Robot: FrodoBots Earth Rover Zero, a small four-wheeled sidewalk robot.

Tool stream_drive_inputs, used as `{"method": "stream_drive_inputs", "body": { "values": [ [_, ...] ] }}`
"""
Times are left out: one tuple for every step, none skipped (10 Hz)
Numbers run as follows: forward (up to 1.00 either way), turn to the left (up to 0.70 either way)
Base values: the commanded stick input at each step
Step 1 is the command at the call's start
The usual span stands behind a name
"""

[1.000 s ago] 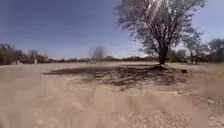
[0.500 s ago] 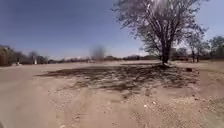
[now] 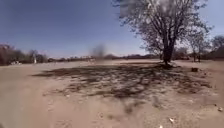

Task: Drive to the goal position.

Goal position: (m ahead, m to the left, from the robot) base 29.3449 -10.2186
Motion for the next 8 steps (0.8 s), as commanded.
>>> {"method": "stream_drive_inputs", "body": {
  "values": [
    [1.0,0.0],
    [1.0,0.0],
    [1.0,0.0],
    [1.0,0.0],
    [1.0,0.0],
    [1.0,0.0],
    [1.0,0.0],
    [1.0,0.0]
  ]
}}
